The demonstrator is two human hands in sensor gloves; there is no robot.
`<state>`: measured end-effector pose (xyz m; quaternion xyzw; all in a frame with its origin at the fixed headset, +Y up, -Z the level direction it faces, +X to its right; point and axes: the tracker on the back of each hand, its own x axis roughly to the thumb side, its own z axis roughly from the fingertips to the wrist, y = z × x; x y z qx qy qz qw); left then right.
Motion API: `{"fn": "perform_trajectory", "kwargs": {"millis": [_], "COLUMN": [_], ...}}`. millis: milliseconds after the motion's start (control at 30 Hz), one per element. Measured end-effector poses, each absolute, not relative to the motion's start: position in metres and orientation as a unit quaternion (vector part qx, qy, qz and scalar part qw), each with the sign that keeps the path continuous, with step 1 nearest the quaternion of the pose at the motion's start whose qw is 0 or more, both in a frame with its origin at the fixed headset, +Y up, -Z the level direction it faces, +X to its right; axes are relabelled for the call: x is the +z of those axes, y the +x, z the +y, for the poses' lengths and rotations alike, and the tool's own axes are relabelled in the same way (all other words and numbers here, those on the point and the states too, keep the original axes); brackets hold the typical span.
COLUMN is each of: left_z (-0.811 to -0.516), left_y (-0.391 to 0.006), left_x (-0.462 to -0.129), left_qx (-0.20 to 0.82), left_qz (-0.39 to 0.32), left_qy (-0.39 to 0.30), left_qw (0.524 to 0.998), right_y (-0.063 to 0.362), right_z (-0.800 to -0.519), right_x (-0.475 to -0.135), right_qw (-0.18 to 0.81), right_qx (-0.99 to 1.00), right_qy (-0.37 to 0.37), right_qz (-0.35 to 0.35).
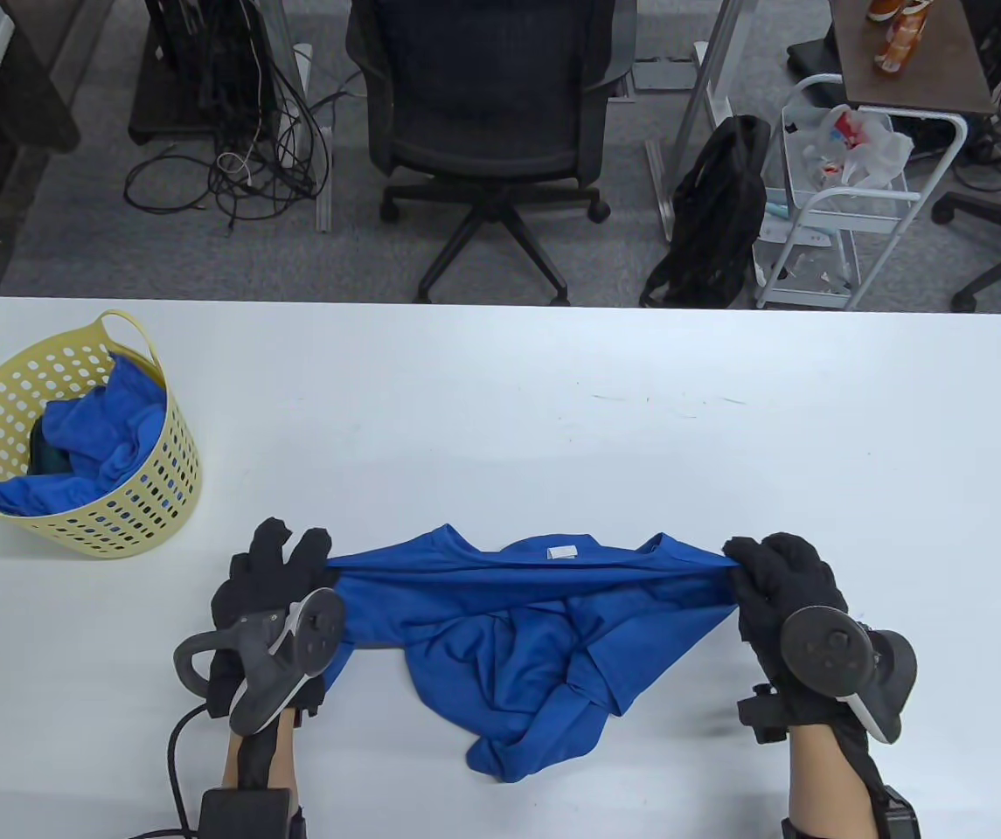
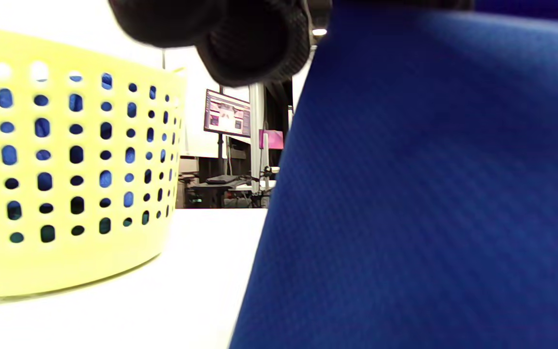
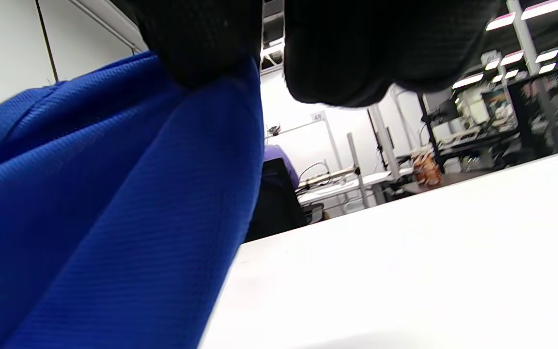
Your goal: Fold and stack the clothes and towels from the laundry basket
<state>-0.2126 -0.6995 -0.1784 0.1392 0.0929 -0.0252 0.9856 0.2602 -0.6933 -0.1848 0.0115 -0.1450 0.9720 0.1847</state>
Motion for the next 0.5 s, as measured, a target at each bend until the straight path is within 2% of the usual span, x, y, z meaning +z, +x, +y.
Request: {"fn": "perform_trajectory", "kwargs": {"millis": [100, 167, 200, 267, 300, 367, 433, 500], "left_z": [-0.695, -0.691, -0.690, -0.689, -0.688, -0.682, -0.676, -0.675], "left_y": [-0.215, -0.221, -0.225, -0.233, -0.237, -0.242, -0.246, -0.243], "left_x": [-0.179, -0.179, -0.181, -0.183, -0.185, -0.193, -0.210, -0.243], "left_qx": [0.028, 0.122, 0.201, 0.348, 0.445, 0.537, 0.542, 0.463], "left_qz": [0.113, 0.121, 0.118, 0.096, 0.082, 0.051, 0.042, 0.064], "left_qy": [0.132, 0.087, 0.053, -0.008, -0.035, -0.070, -0.122, -0.231], "left_qw": [0.984, 0.981, 0.971, 0.933, 0.891, 0.839, 0.830, 0.853], "right_y": [0.260, 0.264, 0.268, 0.278, 0.283, 0.292, 0.302, 0.304], "right_z": [-0.688, -0.686, -0.685, -0.685, -0.687, -0.690, -0.692, -0.696], "right_x": [-0.183, -0.183, -0.183, -0.184, -0.186, -0.197, -0.214, -0.242], "right_qw": [0.211, 0.280, 0.338, 0.456, 0.540, 0.640, 0.677, 0.648], "right_qx": [0.966, 0.951, 0.935, 0.888, 0.841, 0.766, 0.726, 0.737], "right_qy": [-0.011, -0.022, -0.027, -0.034, -0.031, -0.025, -0.036, -0.070], "right_qz": [-0.146, -0.126, -0.105, -0.046, -0.002, 0.055, 0.115, 0.180]}}
